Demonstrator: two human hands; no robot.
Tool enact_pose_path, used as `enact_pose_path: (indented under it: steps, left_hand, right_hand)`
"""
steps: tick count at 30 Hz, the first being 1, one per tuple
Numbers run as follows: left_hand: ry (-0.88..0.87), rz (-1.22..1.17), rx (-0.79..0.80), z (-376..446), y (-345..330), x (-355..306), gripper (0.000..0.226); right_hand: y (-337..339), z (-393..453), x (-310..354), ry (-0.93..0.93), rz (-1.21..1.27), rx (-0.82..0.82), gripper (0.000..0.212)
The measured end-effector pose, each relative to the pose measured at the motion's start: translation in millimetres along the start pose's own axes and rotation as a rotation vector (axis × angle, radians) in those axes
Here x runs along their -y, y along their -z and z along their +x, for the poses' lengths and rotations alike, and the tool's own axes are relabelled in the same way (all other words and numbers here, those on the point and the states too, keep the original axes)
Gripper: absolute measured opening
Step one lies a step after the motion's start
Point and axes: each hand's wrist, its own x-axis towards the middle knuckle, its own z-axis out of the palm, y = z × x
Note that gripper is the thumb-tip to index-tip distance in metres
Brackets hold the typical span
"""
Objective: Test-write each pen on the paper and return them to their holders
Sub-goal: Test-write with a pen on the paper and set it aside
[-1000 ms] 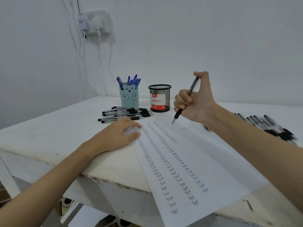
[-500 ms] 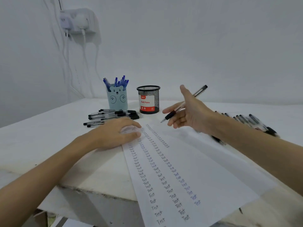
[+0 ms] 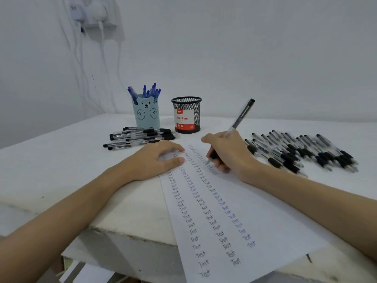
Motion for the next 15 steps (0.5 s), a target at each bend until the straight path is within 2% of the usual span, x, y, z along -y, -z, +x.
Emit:
enact_pose_path:
  steps: [2, 5, 11, 15]
  left_hand:
    - [0.009, 0.005, 0.0, -0.7, 0.0, -0.7, 0.037]
    - [0.017, 0.01, -0.001, -2.1, 0.0, -1.4, 0.038]
    - [0.024, -0.01, -0.018, -2.2, -0.2, -0.1, 0.037]
    - [0.022, 0.013, -0.012, -2.5, 0.9, -1.6, 0.039]
  right_hand:
    - [1.7, -1.1, -3.5, 0.035, -0.06, -0.011, 0.028]
    - [6.9, -1.2, -6.3, 0.068, -0.079, -0.029, 0.047]
    - [7.0, -1.4, -5.6, 0.073, -0.087, 0.02, 0.056]
    - [9.1, -1.4, -2.2, 0.018, -0.053, 0.023, 0.038]
